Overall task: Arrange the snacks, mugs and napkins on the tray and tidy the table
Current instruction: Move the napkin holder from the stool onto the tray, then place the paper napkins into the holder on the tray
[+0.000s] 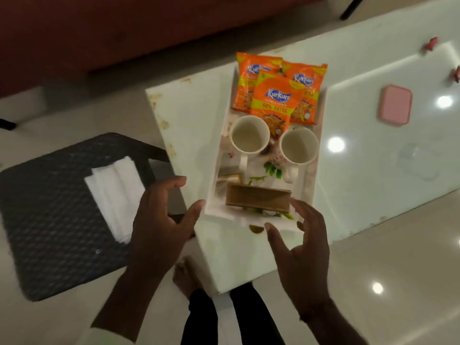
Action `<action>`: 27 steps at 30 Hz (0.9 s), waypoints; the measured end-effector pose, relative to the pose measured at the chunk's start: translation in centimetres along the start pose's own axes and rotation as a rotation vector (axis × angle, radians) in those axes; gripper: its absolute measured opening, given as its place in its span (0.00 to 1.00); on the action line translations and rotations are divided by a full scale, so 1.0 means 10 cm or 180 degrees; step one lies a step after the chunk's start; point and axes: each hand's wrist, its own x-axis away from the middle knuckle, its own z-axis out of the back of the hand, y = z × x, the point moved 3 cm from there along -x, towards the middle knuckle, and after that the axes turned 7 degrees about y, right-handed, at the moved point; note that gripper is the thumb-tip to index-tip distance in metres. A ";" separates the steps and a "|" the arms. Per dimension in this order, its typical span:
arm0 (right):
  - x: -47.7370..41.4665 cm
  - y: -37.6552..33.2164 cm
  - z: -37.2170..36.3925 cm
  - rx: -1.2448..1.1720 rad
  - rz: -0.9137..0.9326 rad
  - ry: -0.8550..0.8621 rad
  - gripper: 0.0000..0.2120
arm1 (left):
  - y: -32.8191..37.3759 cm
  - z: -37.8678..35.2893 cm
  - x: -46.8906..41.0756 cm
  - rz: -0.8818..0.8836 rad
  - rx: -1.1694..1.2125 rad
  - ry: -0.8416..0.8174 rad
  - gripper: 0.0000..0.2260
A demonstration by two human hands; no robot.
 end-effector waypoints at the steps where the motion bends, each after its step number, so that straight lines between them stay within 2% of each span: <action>1: 0.08 -0.17 -0.06 -0.0106 0.0060 -0.0038 0.29 | -0.06 0.17 0.00 0.0128 -0.0015 0.0158 0.22; 3: 0.24 -0.53 -0.24 -0.0348 0.0016 -0.0303 0.31 | -0.23 0.50 -0.02 0.0446 -0.0060 0.0432 0.19; 8: 0.56 -1.20 -0.95 -0.0765 -0.0627 -0.1077 0.35 | -0.75 1.06 -0.07 0.1327 -0.0052 0.1033 0.17; 11: 0.65 -1.37 -1.40 -0.0815 -0.0914 -0.1293 0.37 | -1.06 1.15 -0.09 0.1672 0.0104 0.1074 0.18; 15: 0.69 -1.38 -1.94 -0.0697 -0.1166 -0.1299 0.33 | -1.36 0.97 -0.15 0.2058 0.0290 0.0697 0.23; 20: 0.68 -1.31 -2.36 -0.0471 -0.1452 -0.1224 0.27 | -1.40 0.64 -0.28 0.2041 0.0536 0.0559 0.28; 27: 0.69 -1.28 -2.48 -0.0314 -0.1442 -0.0873 0.16 | -1.42 0.43 -0.38 0.2257 0.0029 0.0448 0.31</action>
